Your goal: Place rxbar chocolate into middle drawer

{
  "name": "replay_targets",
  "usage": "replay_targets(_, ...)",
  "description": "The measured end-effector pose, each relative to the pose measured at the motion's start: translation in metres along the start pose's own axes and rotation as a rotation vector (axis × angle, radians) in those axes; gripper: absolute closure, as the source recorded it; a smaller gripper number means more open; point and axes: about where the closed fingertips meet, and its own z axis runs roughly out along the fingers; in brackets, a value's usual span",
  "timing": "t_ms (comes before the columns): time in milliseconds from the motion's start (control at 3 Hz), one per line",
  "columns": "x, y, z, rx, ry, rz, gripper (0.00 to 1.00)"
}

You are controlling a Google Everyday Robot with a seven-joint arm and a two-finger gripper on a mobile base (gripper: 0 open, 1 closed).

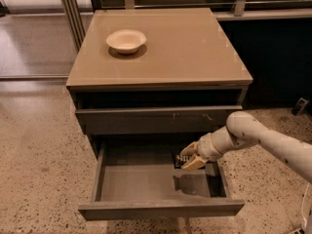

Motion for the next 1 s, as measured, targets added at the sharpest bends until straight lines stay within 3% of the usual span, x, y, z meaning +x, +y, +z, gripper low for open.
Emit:
replay_targets(667, 0.043, -0.017, 0.065, 0.051, -0.020, -0.053, 1.00)
replay_targets(1000, 0.064, -0.024, 0.095, 0.035, 0.001, -0.056, 1.00)
